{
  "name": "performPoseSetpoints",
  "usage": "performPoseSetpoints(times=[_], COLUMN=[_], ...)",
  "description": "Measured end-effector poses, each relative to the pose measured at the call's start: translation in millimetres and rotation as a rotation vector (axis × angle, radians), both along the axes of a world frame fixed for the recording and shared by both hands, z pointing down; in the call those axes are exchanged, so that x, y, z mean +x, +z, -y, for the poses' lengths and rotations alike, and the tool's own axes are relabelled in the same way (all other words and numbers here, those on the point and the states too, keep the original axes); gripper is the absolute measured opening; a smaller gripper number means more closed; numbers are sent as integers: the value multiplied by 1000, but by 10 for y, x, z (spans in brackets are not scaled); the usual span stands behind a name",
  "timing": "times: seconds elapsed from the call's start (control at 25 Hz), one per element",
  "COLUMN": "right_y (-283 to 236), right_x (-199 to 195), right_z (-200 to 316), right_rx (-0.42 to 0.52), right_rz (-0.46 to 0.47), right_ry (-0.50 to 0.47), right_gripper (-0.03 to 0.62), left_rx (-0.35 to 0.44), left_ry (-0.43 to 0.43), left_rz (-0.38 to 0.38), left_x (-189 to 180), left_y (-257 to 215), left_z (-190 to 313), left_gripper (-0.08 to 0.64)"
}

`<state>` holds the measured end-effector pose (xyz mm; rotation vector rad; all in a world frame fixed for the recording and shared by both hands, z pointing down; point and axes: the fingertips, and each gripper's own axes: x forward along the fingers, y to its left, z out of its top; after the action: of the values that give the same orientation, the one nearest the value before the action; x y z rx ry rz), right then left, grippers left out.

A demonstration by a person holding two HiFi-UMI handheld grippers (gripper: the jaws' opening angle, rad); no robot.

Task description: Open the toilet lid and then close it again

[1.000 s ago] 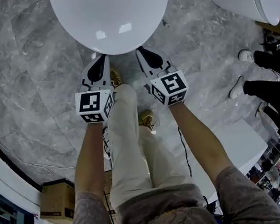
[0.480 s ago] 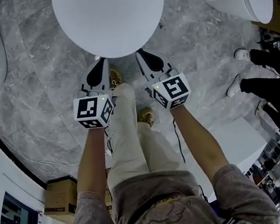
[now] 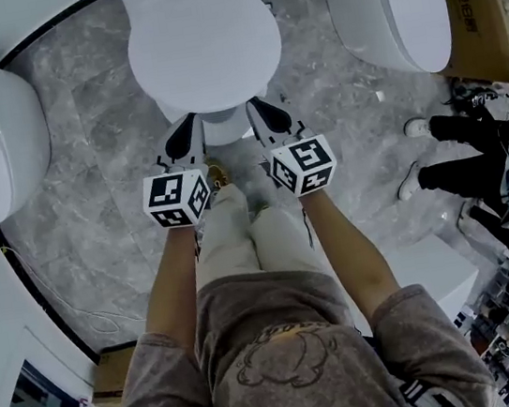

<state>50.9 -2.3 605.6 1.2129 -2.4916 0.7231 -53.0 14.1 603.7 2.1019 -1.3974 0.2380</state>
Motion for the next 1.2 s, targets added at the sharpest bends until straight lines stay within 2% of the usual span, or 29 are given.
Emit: performPoseSetpoints(times=[0.32,0.56,0.72,1.2], right_y=[-791,-1016,-1134,-1352], right_x=[-104,-200,-281,-434], right_z=[942,1426,1788,2891], right_rx=[62,20,16,18], right_rz=[17,31,26,-7], right_ry=[-39,-76,-107,-50], right_gripper=[23,23,23,23], left_rx=[53,1,13,36], left_ry=[-63,-112,-157,-99], left_rz=[36,44,28,55], left_x=[-129,-235,-321,-467], left_y=[-798,-1013,-1131,-1355], left_z=[932,1428,1796,2905], left_gripper=[8,8,8,9])
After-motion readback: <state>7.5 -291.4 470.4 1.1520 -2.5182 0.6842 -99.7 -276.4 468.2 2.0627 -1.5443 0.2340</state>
